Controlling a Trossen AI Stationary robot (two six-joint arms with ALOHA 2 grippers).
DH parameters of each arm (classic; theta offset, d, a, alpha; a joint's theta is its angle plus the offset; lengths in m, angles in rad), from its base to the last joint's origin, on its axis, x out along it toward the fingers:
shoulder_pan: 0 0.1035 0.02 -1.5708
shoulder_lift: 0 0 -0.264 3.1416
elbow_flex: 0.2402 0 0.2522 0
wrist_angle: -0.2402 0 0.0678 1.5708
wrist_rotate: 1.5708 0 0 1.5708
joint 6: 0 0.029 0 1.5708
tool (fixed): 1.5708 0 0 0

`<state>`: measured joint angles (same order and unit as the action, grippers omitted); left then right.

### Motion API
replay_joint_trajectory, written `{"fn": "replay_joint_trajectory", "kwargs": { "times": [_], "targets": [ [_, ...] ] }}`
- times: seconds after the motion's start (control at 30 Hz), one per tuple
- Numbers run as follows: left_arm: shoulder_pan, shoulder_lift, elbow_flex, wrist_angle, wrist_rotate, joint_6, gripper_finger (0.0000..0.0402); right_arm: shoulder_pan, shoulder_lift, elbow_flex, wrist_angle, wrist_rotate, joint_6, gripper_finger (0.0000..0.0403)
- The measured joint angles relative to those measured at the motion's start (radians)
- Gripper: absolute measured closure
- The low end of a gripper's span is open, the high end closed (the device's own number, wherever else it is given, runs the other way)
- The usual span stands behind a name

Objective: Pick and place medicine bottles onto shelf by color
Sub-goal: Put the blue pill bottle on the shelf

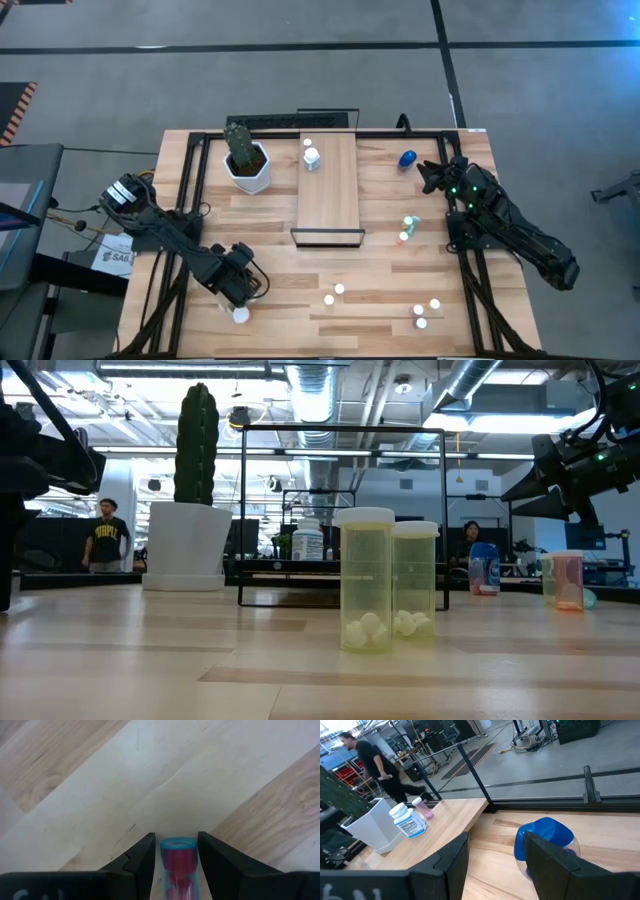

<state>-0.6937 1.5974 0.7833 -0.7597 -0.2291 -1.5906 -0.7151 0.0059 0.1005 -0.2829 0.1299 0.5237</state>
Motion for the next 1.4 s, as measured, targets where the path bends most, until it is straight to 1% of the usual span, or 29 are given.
{"fn": "replay_joint_trajectory", "kwargs": {
  "times": [0.1, 0.27, 0.37, 0.47, 0.63, 0.83, 0.97, 1.07, 1.17, 1.27, 1.4],
  "targets": [
    [0.000, 0.000, -0.002, 0.002, -0.004, 0.002, 0.0276, 0.000, 0.000, 0.000, 0.000, 0.000, 0.000, 0.0193],
    [0.000, 0.001, -0.003, 0.005, -0.004, 0.024, 0.0320, 0.000, 0.000, 0.000, 0.000, 0.000, 0.000, 0.0193],
    [0.000, 0.002, -0.004, 0.005, -0.005, 0.034, 0.0338, 0.000, 0.000, 0.000, 0.000, 0.000, 0.000, 0.0193],
    [0.000, 0.002, -0.005, 0.005, -0.004, 0.034, 0.0337, 0.000, 0.000, 0.000, 0.000, 0.000, 0.000, 0.0193],
    [0.014, -0.030, -0.009, 0.007, -0.008, 0.035, 0.0317, 0.000, 0.000, 0.000, 0.000, 0.000, 0.000, 0.0193],
    [0.089, -0.165, -0.010, -0.016, -0.118, 0.043, 0.0330, 0.000, 0.000, 0.000, 0.000, 0.000, 0.000, 0.0193],
    [0.144, -0.301, -0.010, 0.015, -0.245, 0.038, 0.0332, 0.000, 0.000, 0.000, 0.000, 0.000, 0.000, 0.0193],
    [0.178, -0.411, -0.010, 0.091, -0.382, 0.044, 0.0326, 0.000, 0.000, 0.000, 0.000, 0.000, 0.000, 0.0193],
    [0.204, -0.507, -0.009, 0.227, -0.517, 0.124, 0.0325, 0.000, 0.000, 0.000, 0.000, 0.000, 0.000, 0.0193],
    [0.229, -0.567, -0.008, 0.423, -0.610, 0.285, 0.0328, 0.000, 0.000, 0.000, 0.000, 0.000, 0.000, 0.0193],
    [0.258, -0.599, -0.007, 0.717, -0.673, 0.555, 0.0328, 0.000, 0.000, 0.000, 0.000, 0.000, 0.000, 0.0193]
  ]
}}
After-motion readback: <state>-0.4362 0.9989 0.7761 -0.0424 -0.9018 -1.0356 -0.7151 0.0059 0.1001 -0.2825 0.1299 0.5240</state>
